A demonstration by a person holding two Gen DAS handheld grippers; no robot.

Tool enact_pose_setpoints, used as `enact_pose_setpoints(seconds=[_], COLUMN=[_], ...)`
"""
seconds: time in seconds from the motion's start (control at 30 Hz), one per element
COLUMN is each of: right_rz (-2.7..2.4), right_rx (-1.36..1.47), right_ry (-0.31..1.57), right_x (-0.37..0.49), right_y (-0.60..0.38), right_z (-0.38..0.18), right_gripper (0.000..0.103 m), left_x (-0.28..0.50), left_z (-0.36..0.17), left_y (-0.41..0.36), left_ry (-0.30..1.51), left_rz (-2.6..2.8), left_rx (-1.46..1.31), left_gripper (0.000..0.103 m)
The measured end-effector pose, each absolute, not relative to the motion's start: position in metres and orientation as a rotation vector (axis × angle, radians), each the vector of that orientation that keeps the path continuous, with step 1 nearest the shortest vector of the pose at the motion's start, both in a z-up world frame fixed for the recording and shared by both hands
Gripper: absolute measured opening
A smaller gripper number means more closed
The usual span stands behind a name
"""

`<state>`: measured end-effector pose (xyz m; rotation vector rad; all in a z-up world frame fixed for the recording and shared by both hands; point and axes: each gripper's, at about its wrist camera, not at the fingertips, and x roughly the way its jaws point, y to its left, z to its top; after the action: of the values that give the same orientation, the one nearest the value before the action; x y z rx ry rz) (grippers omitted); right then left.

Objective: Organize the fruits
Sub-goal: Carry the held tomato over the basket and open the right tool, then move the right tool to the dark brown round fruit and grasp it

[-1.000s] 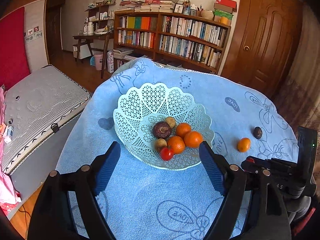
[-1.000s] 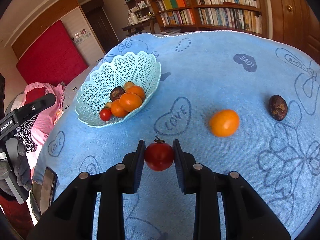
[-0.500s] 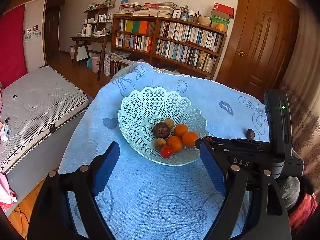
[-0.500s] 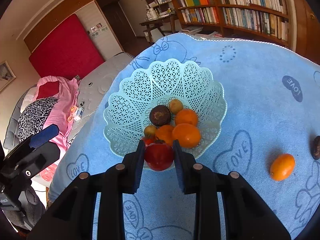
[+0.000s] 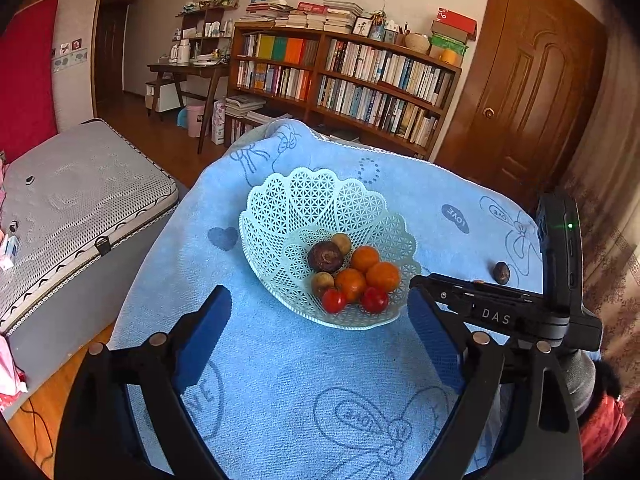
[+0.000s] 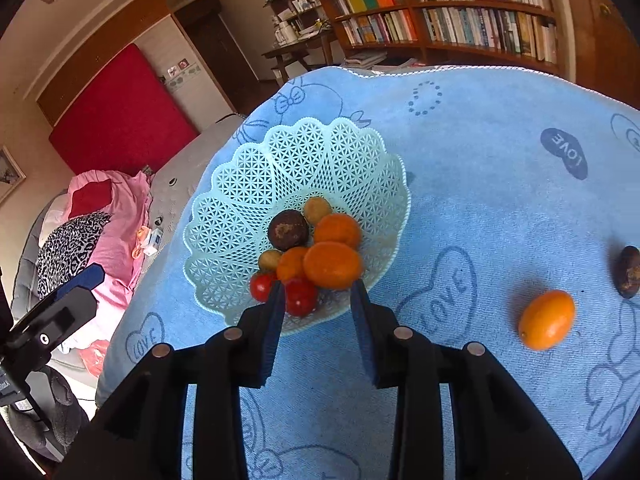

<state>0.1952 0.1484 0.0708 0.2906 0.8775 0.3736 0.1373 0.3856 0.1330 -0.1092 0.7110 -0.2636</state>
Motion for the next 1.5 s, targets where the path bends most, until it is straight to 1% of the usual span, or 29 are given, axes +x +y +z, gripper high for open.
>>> enact_pose_setpoints(seconds=[0.07, 0.17, 0.3, 0.37, 0.4, 0.43, 1.0, 1.07, 1.1, 1.13, 1.3, 1.5], right_rz=[0.353, 0.317, 0.27, 0.248, 0.235, 0.223, -0.004, -0.04, -0.063, -0.085, -0.105, -0.162], right_rx=[0.303, 0.318, 0.349, 0.37, 0.38, 0.387, 0.504, 0.513, 0.522, 0.531, 0.531, 0.354], right_ry=[0.875, 0.877, 0.869, 0.861, 0.855, 0.849, 0.821, 0.816, 0.809, 0.801, 0.828, 0.857], right_x=[0.191, 0.186, 0.18, 0.176, 0.173, 0.171, 0.163, 0.168, 0.17, 0.172, 0.195, 0.22], right_y=[0.135, 0.113, 0.081, 0.064, 0.056, 0.049, -0.049, -0.057, -0.062, -0.066, -0.067, -0.048], right_z=[0.069, 0.065, 0.062, 0.061, 0.061, 0.06, 0.038, 0.036, 0.035, 0.034, 0.025, 0.02], right_gripper=[0.034, 0.035, 0.035, 0.038, 0.043, 0.045, 0.046, 0.052, 0.064, 0.068, 0.068, 0.068], left_x=[0.136, 0.135, 0.134, 0.134, 0.134, 0.134, 0.136, 0.137, 0.138, 0.139, 0.14, 0.141], left_z=[0.133, 0.134, 0.135, 0.135, 0.135, 0.134, 0.104, 0.1, 0.098, 0.097, 0.092, 0.087], left_y=[0.381, 0.373, 0.36, 0.354, 0.35, 0.346, 0.277, 0.274, 0.273, 0.272, 0.263, 0.249], left_ry=[0.714, 0.721, 0.724, 0.729, 0.732, 0.735, 0.81, 0.82, 0.825, 0.83, 0.847, 0.86], left_rz=[-0.27, -0.281, -0.298, -0.306, -0.31, -0.314, -0.406, -0.408, -0.409, -0.41, -0.422, -0.437], left_rx=[-0.106, -0.101, -0.1, -0.102, -0.102, -0.103, -0.066, -0.064, -0.065, -0.067, -0.059, -0.037], left_gripper=[0.091, 0.096, 0.098, 0.099, 0.099, 0.099, 0.099, 0.099, 0.099, 0.099, 0.099, 0.099])
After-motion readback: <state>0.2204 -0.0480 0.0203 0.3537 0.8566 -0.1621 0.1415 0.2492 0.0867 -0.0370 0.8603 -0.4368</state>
